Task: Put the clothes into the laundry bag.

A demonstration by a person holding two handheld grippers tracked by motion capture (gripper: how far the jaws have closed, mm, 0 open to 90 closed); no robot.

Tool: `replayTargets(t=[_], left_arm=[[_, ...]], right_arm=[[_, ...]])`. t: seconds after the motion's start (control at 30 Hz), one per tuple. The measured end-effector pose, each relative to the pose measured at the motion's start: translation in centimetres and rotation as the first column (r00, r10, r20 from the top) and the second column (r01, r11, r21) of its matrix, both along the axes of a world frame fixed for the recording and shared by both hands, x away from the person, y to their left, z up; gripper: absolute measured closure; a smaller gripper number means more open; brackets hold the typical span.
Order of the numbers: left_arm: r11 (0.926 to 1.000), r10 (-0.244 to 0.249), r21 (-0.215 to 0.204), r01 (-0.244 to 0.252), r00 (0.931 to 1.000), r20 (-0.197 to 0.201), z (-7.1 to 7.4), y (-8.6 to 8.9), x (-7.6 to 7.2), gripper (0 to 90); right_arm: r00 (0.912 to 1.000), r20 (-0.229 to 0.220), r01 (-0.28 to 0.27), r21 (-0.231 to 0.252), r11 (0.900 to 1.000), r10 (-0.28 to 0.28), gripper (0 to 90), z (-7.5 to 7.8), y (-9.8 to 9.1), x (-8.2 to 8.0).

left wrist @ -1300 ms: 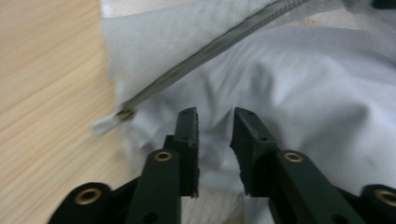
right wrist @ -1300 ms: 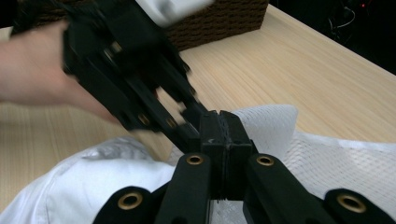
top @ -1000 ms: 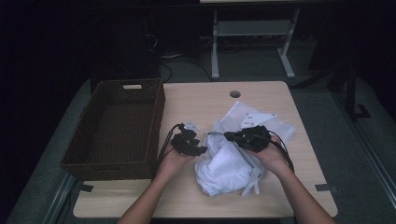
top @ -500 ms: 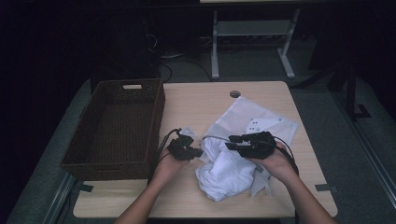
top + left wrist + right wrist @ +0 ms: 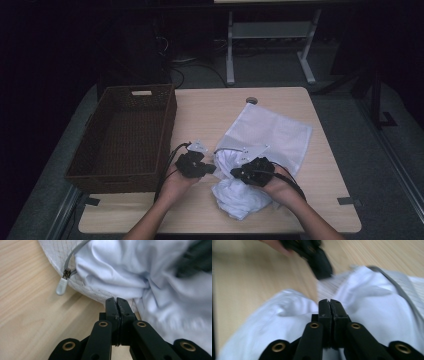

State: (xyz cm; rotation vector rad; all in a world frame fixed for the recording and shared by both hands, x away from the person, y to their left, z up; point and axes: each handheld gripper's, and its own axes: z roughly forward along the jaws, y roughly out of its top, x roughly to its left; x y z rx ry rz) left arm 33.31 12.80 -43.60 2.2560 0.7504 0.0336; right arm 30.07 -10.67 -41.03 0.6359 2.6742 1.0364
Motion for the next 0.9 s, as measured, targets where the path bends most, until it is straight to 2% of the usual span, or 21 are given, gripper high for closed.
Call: replayTargets(t=[0.13,0.23,0.37,0.47,0.5,0.57,0.67,0.8,0.9], left_arm=[[0.9998,-0.020,-0.004,0.020,0.9998,-0.008,-0.2,0.0,-0.7,88.9],[0.9993,-0.038,0.004,0.038,0.9992,-0.009,-0.3,-0.4,-0.9,89.0],[0.9986,-0.052,0.007,0.052,0.9986,-0.007,-0.3,-0.6,-1.0,89.1],[0.9986,-0.053,0.007,0.053,0.9986,-0.008,-0.5,-0.6,-1.0,89.1],[0.9986,-0.053,0.008,0.053,0.9986,-0.008,-0.5,-0.7,-1.0,89.0],[0.9982,-0.058,0.011,0.058,0.9983,-0.009,-0.6,-0.8,-1.0,89.0],[0.9980,-0.062,0.010,0.062,0.9980,-0.009,-0.8,-1.0,-1.0,88.9],[0.9980,-0.062,0.003,0.063,0.9979,-0.015,-0.9,-1.0,-0.9,88.8],[0.9984,-0.056,0.004,0.056,0.9984,-0.010,-0.9,-0.9,-0.9,88.8]], right_arm=[[0.9989,0.006,0.046,-0.025,0.9986,-0.046,89.9,-0.5,-0.5,0.8],[0.9960,0.033,0.085,-0.046,0.9953,-0.084,90.0,-0.8,-0.7,1.5],[0.9842,0.087,0.161,-0.072,0.9843,-0.154,90.0,-1.2,-1.2,2.6],[0.9702,0.111,0.224,-0.075,0.9716,-0.215,90.0,-1.5,-1.9,3.6],[0.9709,0.104,0.223,-0.059,0.9732,-0.216,90.0,-1.6,-2.2,4.0],[0.9787,0.067,0.195,-0.008,0.9808,-0.194,87.5,-1.6,-2.8,4.3],[0.9862,0.041,0.158,0.043,0.9864,-0.160,77.0,-0.9,-3.3,3.5],[0.9951,0.023,0.093,0.102,0.9904,-0.096,68.4,0.5,-3.9,2.0],[0.9962,0.039,0.072,0.122,0.9899,-0.078,63.1,1.4,-4.3,1.1]])
